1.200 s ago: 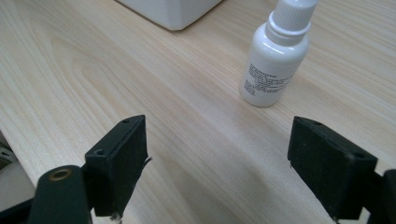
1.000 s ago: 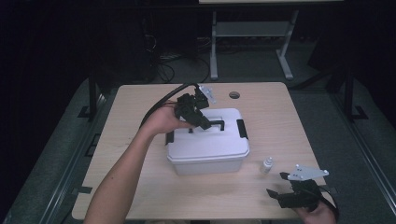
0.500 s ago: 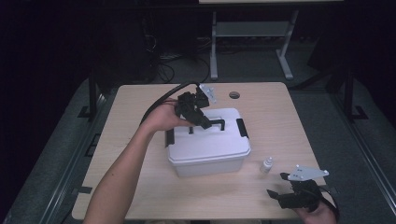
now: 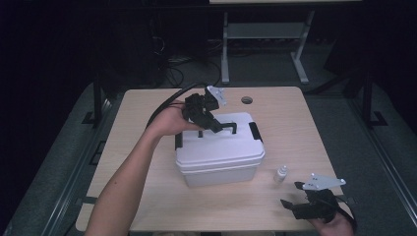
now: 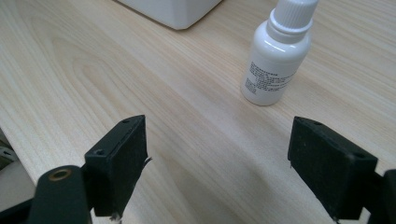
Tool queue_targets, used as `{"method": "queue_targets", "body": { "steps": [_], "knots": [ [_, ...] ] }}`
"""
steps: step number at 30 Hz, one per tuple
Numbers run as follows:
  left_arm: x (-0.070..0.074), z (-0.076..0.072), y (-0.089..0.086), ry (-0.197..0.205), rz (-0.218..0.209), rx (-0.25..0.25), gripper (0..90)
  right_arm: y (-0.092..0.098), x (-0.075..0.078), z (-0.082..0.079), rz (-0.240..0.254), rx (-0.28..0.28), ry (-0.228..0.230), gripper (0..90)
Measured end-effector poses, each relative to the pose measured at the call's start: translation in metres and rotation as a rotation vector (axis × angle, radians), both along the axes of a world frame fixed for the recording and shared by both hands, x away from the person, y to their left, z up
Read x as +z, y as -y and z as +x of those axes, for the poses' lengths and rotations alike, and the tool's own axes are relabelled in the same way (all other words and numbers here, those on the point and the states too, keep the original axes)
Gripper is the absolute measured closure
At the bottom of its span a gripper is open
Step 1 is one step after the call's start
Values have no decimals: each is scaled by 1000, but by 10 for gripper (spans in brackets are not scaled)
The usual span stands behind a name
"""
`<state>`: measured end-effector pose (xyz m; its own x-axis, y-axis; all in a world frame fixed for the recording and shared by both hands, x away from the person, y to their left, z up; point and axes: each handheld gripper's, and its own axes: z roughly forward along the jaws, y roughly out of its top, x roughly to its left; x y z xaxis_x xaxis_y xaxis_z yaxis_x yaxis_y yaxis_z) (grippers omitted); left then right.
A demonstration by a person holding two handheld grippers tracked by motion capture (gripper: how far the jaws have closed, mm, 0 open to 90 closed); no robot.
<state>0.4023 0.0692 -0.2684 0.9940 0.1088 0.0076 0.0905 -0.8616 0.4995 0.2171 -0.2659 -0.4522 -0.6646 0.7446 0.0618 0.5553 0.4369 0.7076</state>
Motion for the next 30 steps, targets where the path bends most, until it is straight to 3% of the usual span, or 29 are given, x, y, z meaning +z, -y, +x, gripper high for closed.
{"method": "queue_targets", "body": {
  "steps": [7, 16, 30],
  "knots": [
    [8, 0, -2, 17, 1, -3, 843, 0, 0, 1, 4, 3, 2, 192],
    [16, 1, -7, 16, -32, 5, 843, 0, 0, 1, 3, 7, 3, 192],
    [33, -8, -19, 43, -20, 22, 843, 3, 0, 0, 7, -3, 6, 192]
  ]
}}
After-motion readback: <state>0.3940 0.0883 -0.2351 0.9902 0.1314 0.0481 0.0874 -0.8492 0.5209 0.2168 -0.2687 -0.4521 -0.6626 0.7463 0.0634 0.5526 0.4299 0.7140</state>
